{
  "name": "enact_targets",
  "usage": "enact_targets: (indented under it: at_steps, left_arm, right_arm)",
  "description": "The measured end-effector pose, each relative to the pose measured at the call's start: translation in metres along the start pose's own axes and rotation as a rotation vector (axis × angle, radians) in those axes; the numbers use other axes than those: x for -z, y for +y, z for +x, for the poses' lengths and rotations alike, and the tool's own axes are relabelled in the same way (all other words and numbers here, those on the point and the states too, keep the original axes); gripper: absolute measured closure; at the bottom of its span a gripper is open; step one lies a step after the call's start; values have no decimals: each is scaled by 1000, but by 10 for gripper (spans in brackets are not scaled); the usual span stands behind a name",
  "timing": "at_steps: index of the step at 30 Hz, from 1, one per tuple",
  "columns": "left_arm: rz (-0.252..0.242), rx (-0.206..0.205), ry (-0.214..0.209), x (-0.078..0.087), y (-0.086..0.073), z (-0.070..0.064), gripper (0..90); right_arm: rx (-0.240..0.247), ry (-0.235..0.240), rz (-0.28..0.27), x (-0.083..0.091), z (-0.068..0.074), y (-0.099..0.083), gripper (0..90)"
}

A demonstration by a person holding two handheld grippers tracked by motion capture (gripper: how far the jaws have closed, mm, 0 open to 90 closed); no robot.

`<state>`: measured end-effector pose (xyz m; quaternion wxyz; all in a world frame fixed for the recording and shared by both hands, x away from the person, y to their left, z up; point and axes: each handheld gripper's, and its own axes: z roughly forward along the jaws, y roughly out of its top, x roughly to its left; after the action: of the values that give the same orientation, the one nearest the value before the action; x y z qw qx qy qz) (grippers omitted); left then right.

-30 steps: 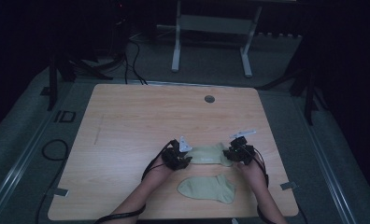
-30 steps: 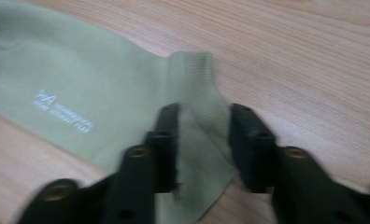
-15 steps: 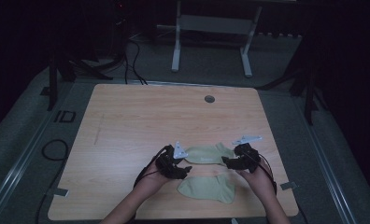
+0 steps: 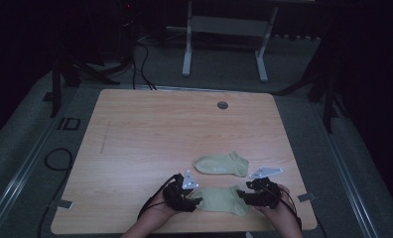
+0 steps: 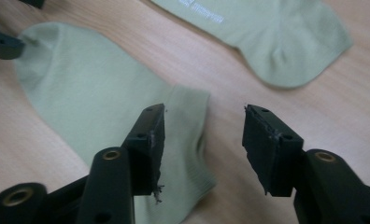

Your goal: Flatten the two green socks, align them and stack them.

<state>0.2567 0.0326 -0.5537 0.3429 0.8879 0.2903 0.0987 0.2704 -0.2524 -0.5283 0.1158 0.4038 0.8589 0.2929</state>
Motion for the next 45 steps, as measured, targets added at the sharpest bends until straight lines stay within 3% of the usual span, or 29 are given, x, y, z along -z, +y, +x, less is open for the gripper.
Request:
enact_targets:
  at_steps: [2, 7, 10, 12, 16, 22, 32, 37, 40, 45]
  left_arm:
    - [14, 10, 18, -2, -2, 0, 492]
    - [36, 25, 21, -5, -5, 2, 543]
    - [45, 5, 18, -4, -4, 1, 591]
    - [49, -4, 9, -4, -3, 0, 670]
    - [37, 3, 24, -4, -2, -3, 851]
    - [9, 22, 7, 4, 5, 1, 867]
    - [-35, 18, 76, 19, 41, 20, 868]
    - [-30, 15, 99, 17, 56, 32, 868]
    - [-18, 23, 110, 11, 69, 43, 868]
    - [10, 35, 124, 0, 77, 52, 868]
  right_arm:
    - [-9, 13, -8, -1, 0, -4, 521]
    - [14, 2, 46, -10, 3, -13, 605]
    - [37, -4, 62, -12, 5, -17, 680]
    - [46, -8, 66, -11, 6, -18, 795]
    - [58, -15, 62, -9, 9, -18, 852]
    - [34, -10, 12, 5, 6, -10, 857]
    - [2, -30, -60, 18, -14, 14, 856]
    - [-15, -47, -82, 19, -25, 29, 857]
    - [-22, -77, -89, 18, -40, 48, 857]
    - [-48, -86, -54, 4, -58, 63, 855]
